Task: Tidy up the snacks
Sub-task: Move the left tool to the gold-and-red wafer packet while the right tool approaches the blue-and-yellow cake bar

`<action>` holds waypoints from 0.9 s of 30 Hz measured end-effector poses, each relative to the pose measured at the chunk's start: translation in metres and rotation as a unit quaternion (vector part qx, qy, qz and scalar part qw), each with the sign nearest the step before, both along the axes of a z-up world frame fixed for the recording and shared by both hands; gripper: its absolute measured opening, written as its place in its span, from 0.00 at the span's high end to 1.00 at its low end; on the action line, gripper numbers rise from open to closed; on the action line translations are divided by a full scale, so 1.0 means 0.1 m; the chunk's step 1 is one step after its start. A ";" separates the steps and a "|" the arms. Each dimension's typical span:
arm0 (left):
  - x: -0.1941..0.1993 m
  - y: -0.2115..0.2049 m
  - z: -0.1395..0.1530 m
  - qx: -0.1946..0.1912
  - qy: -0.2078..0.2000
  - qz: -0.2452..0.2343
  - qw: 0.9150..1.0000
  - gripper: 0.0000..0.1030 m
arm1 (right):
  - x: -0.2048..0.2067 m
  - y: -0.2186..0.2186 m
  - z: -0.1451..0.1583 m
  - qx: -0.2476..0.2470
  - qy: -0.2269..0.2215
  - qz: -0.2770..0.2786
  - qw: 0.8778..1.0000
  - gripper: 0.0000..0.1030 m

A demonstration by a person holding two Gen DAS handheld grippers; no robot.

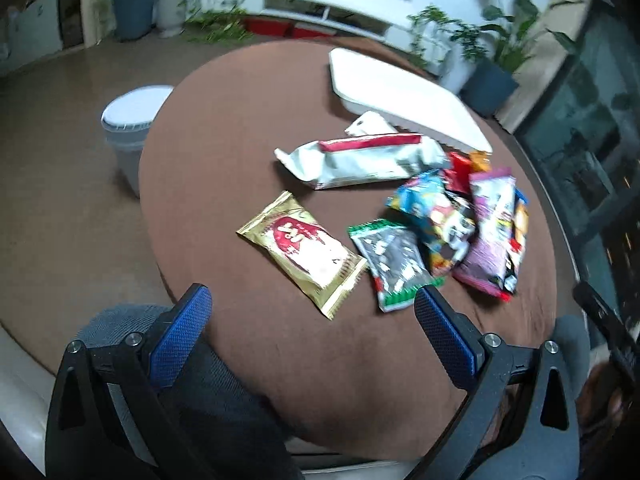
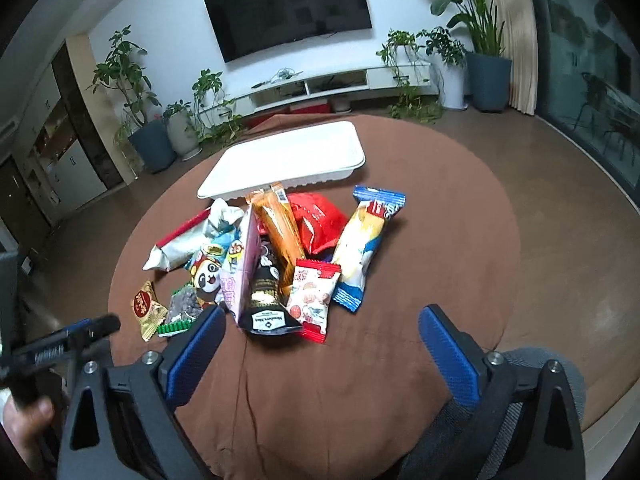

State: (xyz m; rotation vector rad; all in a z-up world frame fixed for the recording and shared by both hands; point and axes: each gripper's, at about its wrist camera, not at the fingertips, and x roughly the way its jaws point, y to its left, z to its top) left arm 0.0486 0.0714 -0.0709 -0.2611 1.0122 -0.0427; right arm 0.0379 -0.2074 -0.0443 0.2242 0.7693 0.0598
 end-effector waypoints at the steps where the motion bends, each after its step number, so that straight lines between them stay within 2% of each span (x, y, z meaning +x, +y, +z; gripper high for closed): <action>1: 0.06 0.01 -0.03 0.001 0.010 0.007 1.000 0.00 | 0.01 -0.02 -0.01 0.007 0.001 -0.002 1.000 0.04; 6: 0.32 -0.05 -0.20 0.034 0.041 0.024 0.998 0.01 | 0.10 -0.11 -0.08 0.036 0.011 -0.004 0.999 0.04; 9: 0.49 -0.05 -0.31 0.040 0.063 0.032 0.997 0.02 | 0.15 -0.15 -0.14 0.045 0.019 -0.004 0.999 0.04; 10: 0.53 -0.05 -0.34 0.039 0.066 0.033 0.997 0.04 | 0.17 -0.16 -0.16 0.048 0.022 -0.003 0.999 0.04; 11: 0.58 -0.05 -0.38 0.037 0.071 0.033 0.996 0.11 | 0.19 -0.17 -0.18 0.052 0.026 0.000 0.998 0.04; 14: 0.70 -0.09 -0.40 0.052 0.076 0.032 0.995 0.14 | 0.21 -0.17 -0.24 0.058 0.033 0.006 0.998 0.04; 18: 0.79 -0.14 -0.38 0.067 0.073 0.008 0.995 0.27 | 0.24 -0.21 -0.28 0.057 0.035 0.008 0.998 0.04; 22: 0.78 -0.29 -0.37 0.121 0.070 -0.045 0.989 0.40 | 0.26 -0.24 -0.32 0.050 0.037 0.005 0.998 0.04; 23: 0.80 -0.31 -0.37 0.121 0.068 -0.063 0.988 0.46 | 0.27 -0.25 -0.33 0.049 0.037 0.006 0.998 0.04; 25: 0.87 -0.33 -0.37 0.128 0.072 -0.079 0.986 0.46 | 0.27 -0.26 -0.34 0.050 0.039 0.007 0.998 0.05; 27: 0.95 -0.31 -0.37 0.129 0.080 -0.082 0.985 0.39 | 0.27 -0.25 -0.35 0.048 0.040 0.008 0.998 0.05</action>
